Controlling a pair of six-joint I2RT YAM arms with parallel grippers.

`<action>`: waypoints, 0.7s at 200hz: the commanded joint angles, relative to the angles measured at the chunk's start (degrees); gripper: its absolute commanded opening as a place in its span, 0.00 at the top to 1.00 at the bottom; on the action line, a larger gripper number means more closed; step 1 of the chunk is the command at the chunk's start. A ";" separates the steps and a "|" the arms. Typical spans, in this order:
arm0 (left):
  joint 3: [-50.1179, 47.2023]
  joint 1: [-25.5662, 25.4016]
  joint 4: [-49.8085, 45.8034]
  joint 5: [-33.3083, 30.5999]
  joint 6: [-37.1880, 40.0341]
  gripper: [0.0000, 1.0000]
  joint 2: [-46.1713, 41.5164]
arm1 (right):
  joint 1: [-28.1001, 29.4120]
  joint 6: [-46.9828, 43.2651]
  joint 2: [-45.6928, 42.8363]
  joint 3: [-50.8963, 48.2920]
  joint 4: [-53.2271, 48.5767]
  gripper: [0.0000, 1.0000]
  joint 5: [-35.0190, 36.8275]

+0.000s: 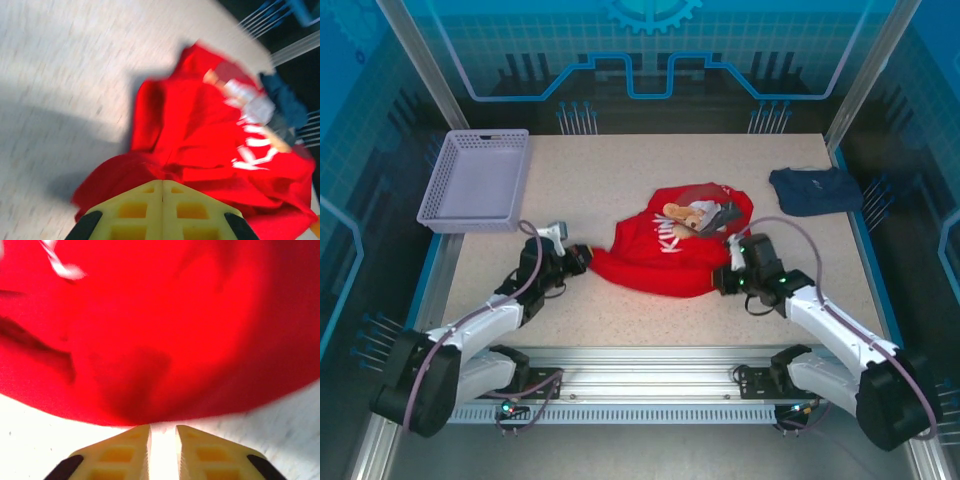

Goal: Fold the inside-out t-shirt

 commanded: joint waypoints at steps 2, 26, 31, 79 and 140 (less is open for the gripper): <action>-0.94 0.21 4.48 4.07 -2.01 1.00 -0.17 | 5.47 1.46 -0.15 1.82 3.05 0.65 2.31; -1.57 0.11 2.15 4.05 -1.28 1.00 -1.14 | 11.16 -3.17 5.21 5.60 6.27 0.51 4.07; -1.60 0.12 1.61 4.13 -1.10 1.00 -1.42 | 12.34 -4.12 7.00 6.85 6.14 0.50 5.39; -1.42 -0.06 -3.40 2.99 0.72 1.00 -3.92 | 21.73 -13.98 22.00 17.01 5.12 0.44 14.79; -1.33 -0.15 -5.64 2.09 2.06 1.00 -4.68 | 22.56 -18.40 34.08 23.14 3.64 0.64 20.86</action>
